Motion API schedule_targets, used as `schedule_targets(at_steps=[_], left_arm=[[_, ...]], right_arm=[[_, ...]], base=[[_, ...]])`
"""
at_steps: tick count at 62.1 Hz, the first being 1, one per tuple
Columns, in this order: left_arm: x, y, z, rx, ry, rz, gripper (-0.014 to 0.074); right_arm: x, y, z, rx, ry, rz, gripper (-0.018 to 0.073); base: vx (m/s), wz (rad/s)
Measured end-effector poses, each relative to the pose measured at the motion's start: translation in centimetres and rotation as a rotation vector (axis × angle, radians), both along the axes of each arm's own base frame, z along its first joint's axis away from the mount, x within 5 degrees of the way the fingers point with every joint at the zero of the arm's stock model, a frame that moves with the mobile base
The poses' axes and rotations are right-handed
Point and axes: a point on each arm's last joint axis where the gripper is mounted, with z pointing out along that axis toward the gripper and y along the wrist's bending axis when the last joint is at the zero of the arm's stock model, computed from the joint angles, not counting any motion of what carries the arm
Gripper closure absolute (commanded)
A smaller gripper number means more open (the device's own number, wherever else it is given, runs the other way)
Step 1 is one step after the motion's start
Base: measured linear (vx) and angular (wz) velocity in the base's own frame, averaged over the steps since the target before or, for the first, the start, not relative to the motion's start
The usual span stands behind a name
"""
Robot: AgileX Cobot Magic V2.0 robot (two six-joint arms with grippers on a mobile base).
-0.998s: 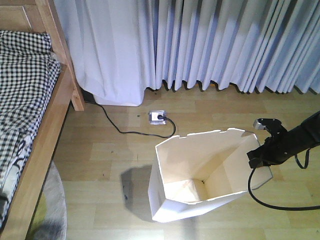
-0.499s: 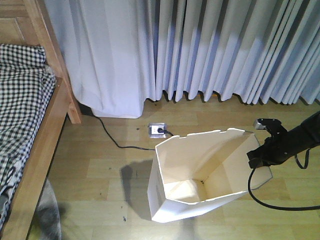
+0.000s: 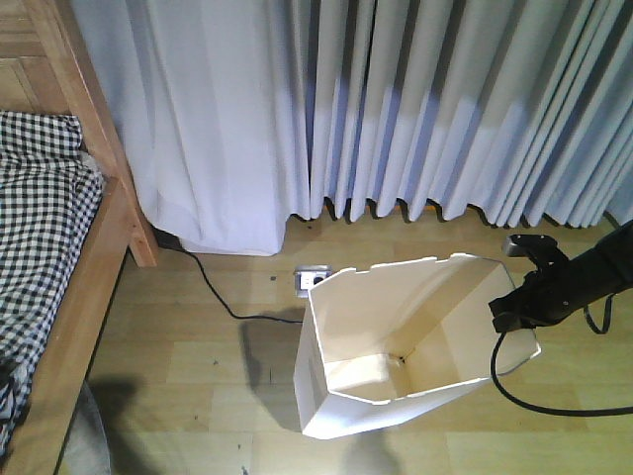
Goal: Move trash bin to bedside with robot
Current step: 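Drive up to the curtains beside the bed with the bin held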
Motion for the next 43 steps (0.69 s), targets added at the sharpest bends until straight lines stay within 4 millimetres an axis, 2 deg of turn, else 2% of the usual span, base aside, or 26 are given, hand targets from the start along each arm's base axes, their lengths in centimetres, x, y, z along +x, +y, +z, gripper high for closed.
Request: schedule_targets(at_steps=[43], left_arm=[[0.00, 0.00, 0.00, 0.000, 0.000, 0.000, 0.0602]], right_arm=[[0.00, 0.00, 0.00, 0.000, 0.000, 0.000, 0.0564]], base=[[0.09, 0.01]])
